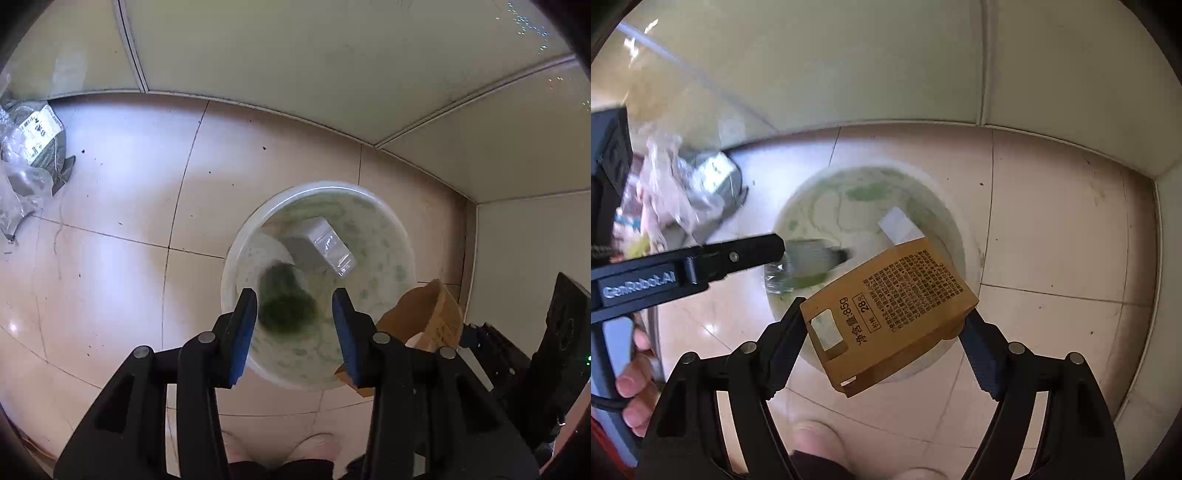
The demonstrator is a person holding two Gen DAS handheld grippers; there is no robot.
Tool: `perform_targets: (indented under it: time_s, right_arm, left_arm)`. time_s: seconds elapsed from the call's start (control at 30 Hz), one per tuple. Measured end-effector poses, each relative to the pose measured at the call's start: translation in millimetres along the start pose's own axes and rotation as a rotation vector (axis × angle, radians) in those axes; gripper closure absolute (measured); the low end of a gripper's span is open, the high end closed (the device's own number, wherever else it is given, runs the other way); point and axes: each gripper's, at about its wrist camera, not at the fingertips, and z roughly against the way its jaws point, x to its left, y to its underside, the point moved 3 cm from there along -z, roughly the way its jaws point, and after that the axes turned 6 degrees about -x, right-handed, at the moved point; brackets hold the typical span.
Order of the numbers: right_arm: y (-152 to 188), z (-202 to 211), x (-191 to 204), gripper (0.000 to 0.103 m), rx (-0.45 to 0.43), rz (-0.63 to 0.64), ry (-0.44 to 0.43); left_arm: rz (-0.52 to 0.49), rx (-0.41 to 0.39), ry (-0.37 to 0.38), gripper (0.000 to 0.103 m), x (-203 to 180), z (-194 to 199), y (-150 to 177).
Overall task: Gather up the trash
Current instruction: 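Open the left tool over the bin while the right tool releases the bag, then raise both open tools back toward the counter items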
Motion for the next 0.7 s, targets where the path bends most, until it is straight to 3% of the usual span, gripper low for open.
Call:
perform_targets:
  time_s: [0.27, 0.47, 0.7]
  right_arm:
    - [-5, 5, 10, 0.025, -0.01, 0.056, 0.024]
    - [-16, 5, 24, 0.025, -0.038, 0.043, -0.042]
    - [-27, 68, 40, 0.025, -0.062, 0.013, -0.032]
  left_arm:
    - [-0.016, -0.047, -0.023, 0.062, 6, 37, -6]
    - [-0.024, -0.089, -0.061, 0.062, 8, 69, -10]
    - [-0.036, -0.098, -0.077, 0.062, -8, 130, -7]
